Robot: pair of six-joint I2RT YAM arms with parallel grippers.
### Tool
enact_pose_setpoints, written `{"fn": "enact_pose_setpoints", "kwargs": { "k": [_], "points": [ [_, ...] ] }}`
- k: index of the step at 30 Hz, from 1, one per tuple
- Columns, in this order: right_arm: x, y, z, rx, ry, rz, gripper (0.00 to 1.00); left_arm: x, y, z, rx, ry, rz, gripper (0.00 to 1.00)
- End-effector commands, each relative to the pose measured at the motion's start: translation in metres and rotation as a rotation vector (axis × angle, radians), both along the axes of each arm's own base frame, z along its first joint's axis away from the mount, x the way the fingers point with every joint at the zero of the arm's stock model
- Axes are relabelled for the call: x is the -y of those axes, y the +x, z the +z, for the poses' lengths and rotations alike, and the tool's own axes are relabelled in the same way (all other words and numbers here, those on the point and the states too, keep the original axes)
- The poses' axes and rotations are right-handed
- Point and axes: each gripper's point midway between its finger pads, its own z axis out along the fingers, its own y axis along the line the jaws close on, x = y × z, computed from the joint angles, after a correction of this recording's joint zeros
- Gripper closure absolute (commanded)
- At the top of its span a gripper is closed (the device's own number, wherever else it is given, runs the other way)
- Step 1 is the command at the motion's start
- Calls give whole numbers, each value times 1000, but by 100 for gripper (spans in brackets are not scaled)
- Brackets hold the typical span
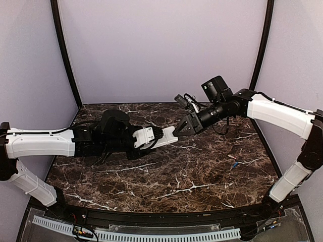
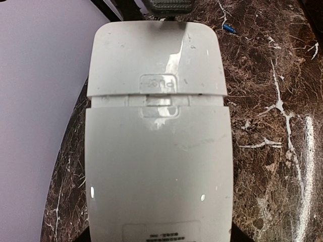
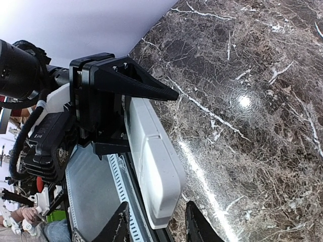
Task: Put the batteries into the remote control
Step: Remove the battery cover from the remote control.
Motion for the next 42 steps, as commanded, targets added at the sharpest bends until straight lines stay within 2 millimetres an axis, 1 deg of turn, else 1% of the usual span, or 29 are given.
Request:
{"fn": "enact_pose_setpoints", "kwargs": {
  "k": [1, 6, 11, 17, 19, 26, 29, 33, 37, 39, 42],
  "points": [
    [-2, -3, 13, -18, 50, 14, 66, 2, -2, 16, 9, -45, -8, 100],
    [-4, -5, 12, -44, 68, 18, 73, 2, -2, 15, 6, -45, -7, 100],
    [-6, -9, 12, -66, 93, 30, 77, 1, -2, 12, 4, -38, -5, 100],
    [-9, -7, 6, -81, 94, 24, 77, 1, -1, 13, 3, -43, -1, 100],
    [-12, -8, 7, -84, 102, 30, 78, 1, -1, 12, 4, -39, 0, 100],
    [-26, -19, 11, -86, 131, 88, 79, 0, -1, 8, 3, -30, 2, 100],
    [-28, -18, 8, -81, 120, 79, 79, 0, -1, 8, 3, -31, 3, 100],
    [-27, -11, 0, -74, 88, 40, 78, -1, -1, 9, 7, -32, 3, 100],
    [-29, -6, -2, -64, 83, 8, 85, -1, -1, 8, 5, -30, 4, 100],
    [-29, -2, -5, -63, 66, -14, 90, 0, -1, 8, 3, -31, 2, 100],
    [-28, 1, -11, -72, 42, -29, 95, -1, -1, 9, 6, -33, 5, 100]
  ]
}}
